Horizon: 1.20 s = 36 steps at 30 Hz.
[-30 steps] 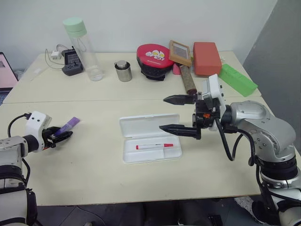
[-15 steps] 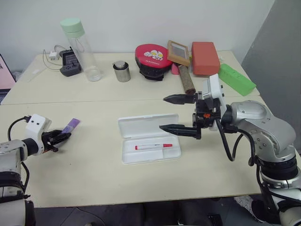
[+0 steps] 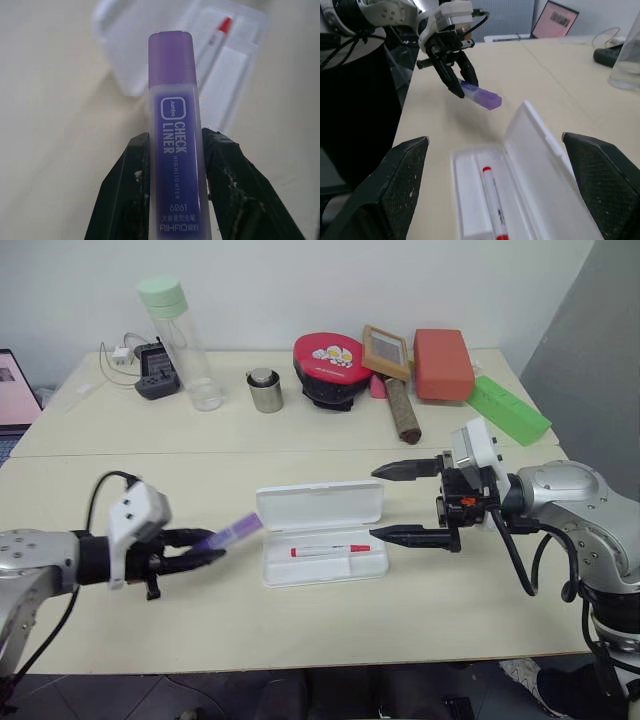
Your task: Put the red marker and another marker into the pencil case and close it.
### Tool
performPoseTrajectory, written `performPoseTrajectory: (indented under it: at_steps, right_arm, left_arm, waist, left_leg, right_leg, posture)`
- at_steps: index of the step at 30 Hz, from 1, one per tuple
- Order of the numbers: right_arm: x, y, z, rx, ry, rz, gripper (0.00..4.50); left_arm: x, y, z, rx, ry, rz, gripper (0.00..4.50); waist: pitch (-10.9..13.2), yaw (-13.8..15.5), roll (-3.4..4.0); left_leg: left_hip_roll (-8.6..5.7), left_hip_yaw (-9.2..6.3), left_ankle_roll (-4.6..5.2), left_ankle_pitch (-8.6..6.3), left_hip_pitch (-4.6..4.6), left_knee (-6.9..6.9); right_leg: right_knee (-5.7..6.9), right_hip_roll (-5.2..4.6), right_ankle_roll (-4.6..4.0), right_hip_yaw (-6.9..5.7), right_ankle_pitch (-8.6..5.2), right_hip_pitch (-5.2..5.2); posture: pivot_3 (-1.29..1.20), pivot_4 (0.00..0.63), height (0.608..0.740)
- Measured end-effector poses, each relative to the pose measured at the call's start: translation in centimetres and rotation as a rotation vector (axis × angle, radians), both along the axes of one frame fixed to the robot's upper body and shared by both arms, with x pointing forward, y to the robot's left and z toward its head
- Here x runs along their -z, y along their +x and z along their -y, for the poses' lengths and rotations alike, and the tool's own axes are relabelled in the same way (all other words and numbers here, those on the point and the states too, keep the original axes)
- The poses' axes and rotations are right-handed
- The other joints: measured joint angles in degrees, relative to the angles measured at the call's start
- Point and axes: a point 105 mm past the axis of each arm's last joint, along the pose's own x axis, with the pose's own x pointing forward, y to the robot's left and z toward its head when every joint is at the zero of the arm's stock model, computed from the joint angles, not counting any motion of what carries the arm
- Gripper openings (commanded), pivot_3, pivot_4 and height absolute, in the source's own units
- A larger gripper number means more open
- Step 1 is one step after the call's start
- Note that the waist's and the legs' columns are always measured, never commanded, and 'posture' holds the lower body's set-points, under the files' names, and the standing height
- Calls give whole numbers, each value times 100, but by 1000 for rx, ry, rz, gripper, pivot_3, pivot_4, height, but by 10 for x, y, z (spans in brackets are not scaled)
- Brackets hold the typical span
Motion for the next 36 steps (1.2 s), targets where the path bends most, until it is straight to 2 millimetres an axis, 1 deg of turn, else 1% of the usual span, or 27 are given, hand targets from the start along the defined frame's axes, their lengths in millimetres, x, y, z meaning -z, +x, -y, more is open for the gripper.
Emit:
performPoseTrajectory:
  at_steps: [3, 4, 6, 9, 11, 14, 16, 20, 25, 28, 31, 36]
  right_arm:
    - [1, -1, 3, 1, -7, -1, 4500]
    - [2, -2, 6, 7, -15, -4, 4500]
    - [5, -3, 9, 17, -23, -12, 4500]
    - [7, -4, 11, 29, -26, -14, 4500]
    - [13, -6, 13, 50, -41, -25, 4500]
    - [18, -8, 14, 68, -44, -35, 4500]
    - [18, -8, 14, 81, -41, -29, 4500]
    - [17, -11, 14, 95, -32, -16, 4500]
    - [16, -13, 14, 109, -21, -10, 4500]
    - [17, -13, 14, 125, -14, -18, 4500]
    - [20, -13, 15, 140, -13, -28, 4500]
    - [19, -14, 14, 149, -8, -19, 4500]
  left_arm:
    - [9, -2, 11, 39, 17, -28, 1210]
    - [15, 0, 20, 62, 39, -27, 1210]
    - [24, 3, 34, 86, 18, -33, 1210]
    - [30, 9, 51, 133, 7, -29, 1210]
    - [34, 11, 64, 181, 16, -27, 1210]
    - [45, 8, 75, 231, 30, -56, 1210]
    - [47, 11, 76, 234, 40, -55, 1210]
    - [42, 16, 75, 257, 58, -34, 1210]
    - [41, 27, 73, 273, 105, -15, 1210]
    - [40, 29, 79, 330, 129, 0, 1210]
    - [41, 30, 80, 357, 146, 4, 1210]
    - [37, 33, 86, 392, 154, 21, 1210]
  waist:
    - [0, -10, 0]
    - [0, -2, 0]
    - [0, 5, -1]
    - [0, 9, -3]
    - [-1, 11, -3]
    - [-1, 0, -3]
    - [-1, -14, -3]
    - [-1, -5, -4]
    - [-1, 6, -4]
    - [-1, 8, -4]
    - [-1, 1, -4]
    - [-1, 1, -4]
  left_leg:
    - [3, 4, 0, 0, -1, 0]
    - [-2, 5, 0, 0, -1, 0]
    - [-3, 7, 0, 0, -5, 3]
    - [-4, 6, 0, 0, -9, 6]
    - [-6, 8, 0, 0, -10, 6]
    - [-4, 8, 0, 0, -10, 5]
    - [-1, 8, 0, 0, -9, 5]
    - [-3, 7, 1, 0, -9, 6]
    - [-5, 9, 1, 0, -12, 8]
    - [-5, 8, 1, 0, -13, 8]
    - [-5, 10, 1, 0, -12, 8]
    - [-5, 9, 1, 0, -13, 8]
  right_leg:
    - [1, 6, 0, 0, 0, -1]
    - [0, 9, 0, -4, 0, 3]
    - [-1, 12, 0, -4, 0, 2]
    - [-1, 14, 0, -9, 0, 2]
    - [-1, 14, 1, -8, 0, 2]
    - [-1, 14, 1, -3, 0, 1]
    - [1, 18, 0, -5, 0, -1]
    - [2, 21, 1, -11, 0, 2]
    - [-1, 20, 1, -11, 0, 2]
    - [-1, 20, 1, -13, 0, 2]
    - [0, 20, 1, -12, 0, 1]
    - [0, 21, 1, -13, 0, 2]
  posture:
    - [0, 150, 740]
    - [0, 150, 740]
    - [0, 150, 740]
    - [0, 150, 740]
    - [0, 150, 740]
    - [0, 150, 740]
    - [0, 150, 740]
    - [0, 150, 740]
    - [0, 150, 740]
    - [0, 150, 740]
    - [0, 150, 740]
    - [0, 150, 740]
